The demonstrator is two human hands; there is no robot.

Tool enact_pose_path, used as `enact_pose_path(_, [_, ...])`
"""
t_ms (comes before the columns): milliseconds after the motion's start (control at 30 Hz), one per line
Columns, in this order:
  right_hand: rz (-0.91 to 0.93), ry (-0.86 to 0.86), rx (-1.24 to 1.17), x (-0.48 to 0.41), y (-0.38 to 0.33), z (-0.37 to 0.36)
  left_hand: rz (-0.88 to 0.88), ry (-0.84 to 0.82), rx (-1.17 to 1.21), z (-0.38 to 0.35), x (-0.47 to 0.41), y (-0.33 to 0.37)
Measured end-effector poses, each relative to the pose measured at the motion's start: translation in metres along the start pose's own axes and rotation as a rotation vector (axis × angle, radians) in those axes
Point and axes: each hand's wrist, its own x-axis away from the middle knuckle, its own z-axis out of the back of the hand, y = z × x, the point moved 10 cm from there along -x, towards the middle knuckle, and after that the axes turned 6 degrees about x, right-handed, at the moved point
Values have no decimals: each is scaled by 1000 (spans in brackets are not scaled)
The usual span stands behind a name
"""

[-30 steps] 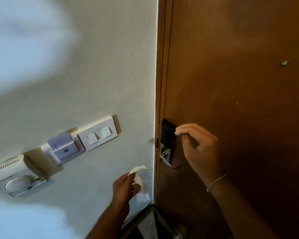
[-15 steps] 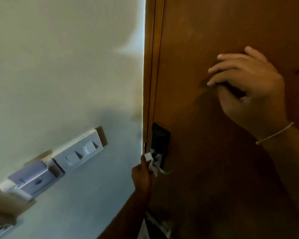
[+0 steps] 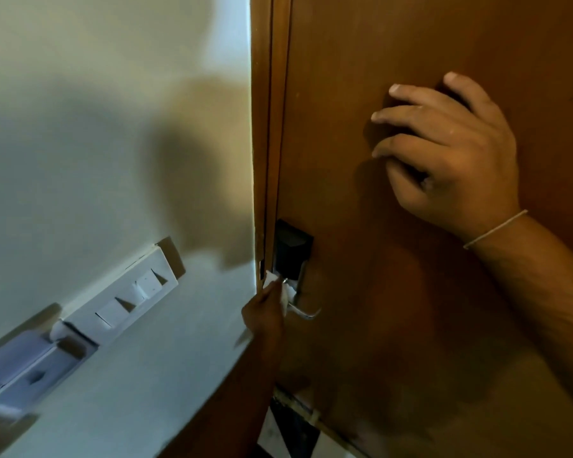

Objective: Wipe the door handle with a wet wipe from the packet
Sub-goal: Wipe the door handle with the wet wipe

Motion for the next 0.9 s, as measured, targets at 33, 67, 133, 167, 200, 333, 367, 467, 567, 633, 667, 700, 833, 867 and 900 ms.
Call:
enact_pose_path(33, [-4,11,-1,1,1,1,44,-14,46,0,5,-9])
enact_pose_path(67, [-7,19,-4,1,1,1,91,-42,78,-1,9,-18])
enact_pose_path(133, [-16,25,-12,2,1,1,143,-60,91,0,14,-31])
enact_pose_path(167, [-20,26,-16,2,0,0,139,-46,79,2,16,-37])
enact_pose_path(200, [-25,23,-22,3,-1,-1,136,-22,64,4,20,-41])
enact_pose_path(333, [-36,29,-59,7,0,-2,182,-34,-2,4,41,-58])
enact_pose_path(367, [-34,41,-60,7,-1,-2,195,-40,-7,4,42,-60])
enact_pose_path(467, [-33,72,-58,7,-1,-1,253,-67,-6,1,40,-67])
enact_pose_path(567, [-18,104,-59,8,-2,1,265,-53,10,3,46,-76])
enact_pose_path(633, [-9,122,-42,8,-3,3,296,-108,52,-2,54,-86])
enact_pose_path(667, [-3,130,-33,7,-4,4,331,-154,73,-9,59,-90])
enact_pose_path(700, [-4,133,-25,8,-4,4,370,-195,80,-14,65,-93])
enact_pose_path(833, [-6,156,-15,9,-4,7,485,-259,211,-44,77,-93])
enact_pose_path(867, [-9,152,-16,9,-4,7,508,-222,247,-50,80,-93])
enact_pose_path(900, [-15,140,-23,9,-4,6,529,-183,268,-55,82,-94])
